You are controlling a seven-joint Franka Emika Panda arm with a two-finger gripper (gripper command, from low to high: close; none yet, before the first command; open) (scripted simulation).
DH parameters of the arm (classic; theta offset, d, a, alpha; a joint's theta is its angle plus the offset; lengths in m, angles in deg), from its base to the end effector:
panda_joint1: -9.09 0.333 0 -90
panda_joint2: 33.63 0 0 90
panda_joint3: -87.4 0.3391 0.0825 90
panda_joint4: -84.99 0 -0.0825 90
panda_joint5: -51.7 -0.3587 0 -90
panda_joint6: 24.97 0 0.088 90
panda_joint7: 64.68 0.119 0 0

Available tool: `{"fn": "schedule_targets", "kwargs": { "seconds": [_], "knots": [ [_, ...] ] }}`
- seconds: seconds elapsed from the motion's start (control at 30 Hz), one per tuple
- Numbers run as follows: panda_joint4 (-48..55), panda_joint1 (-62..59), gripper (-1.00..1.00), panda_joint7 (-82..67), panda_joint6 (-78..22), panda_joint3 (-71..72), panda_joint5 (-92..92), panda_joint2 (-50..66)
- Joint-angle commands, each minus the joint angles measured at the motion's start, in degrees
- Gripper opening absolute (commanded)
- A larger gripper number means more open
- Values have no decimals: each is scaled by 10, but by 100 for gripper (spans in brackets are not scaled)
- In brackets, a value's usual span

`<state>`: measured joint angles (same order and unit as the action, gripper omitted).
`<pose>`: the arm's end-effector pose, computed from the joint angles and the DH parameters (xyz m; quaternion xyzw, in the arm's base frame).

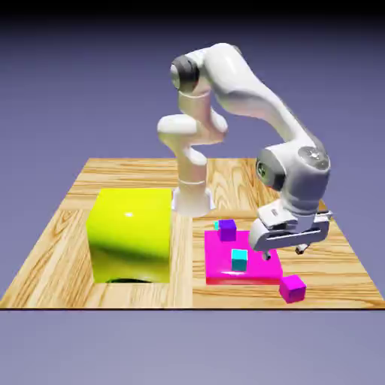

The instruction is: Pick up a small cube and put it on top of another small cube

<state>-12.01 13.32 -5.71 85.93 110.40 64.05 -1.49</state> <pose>0.5791 0.2476 0.2949 0.9631 -0.2338 -0.1061 0.0814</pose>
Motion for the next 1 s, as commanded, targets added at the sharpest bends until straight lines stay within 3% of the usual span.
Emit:
{"fn": "schedule_targets", "kwargs": {
  "seconds": [0.0, 0.4, 0.57, 0.6, 0.8, 0.97],
  "knots": [
    [21, 1, 0, 5, -20, 7, 4, 21],
    [267, 15, 0, 69, -263, 96, 51, 270],
    [169, -4, 0, 79, -169, 90, 63, 275],
    [169, -4, -100, 79, -169, 90, 63, 275],
    [264, 19, -100, 69, -266, 91, 47, 272],
    [262, 1, -100, 40, -286, -13, -42, 276]
  ]
}}
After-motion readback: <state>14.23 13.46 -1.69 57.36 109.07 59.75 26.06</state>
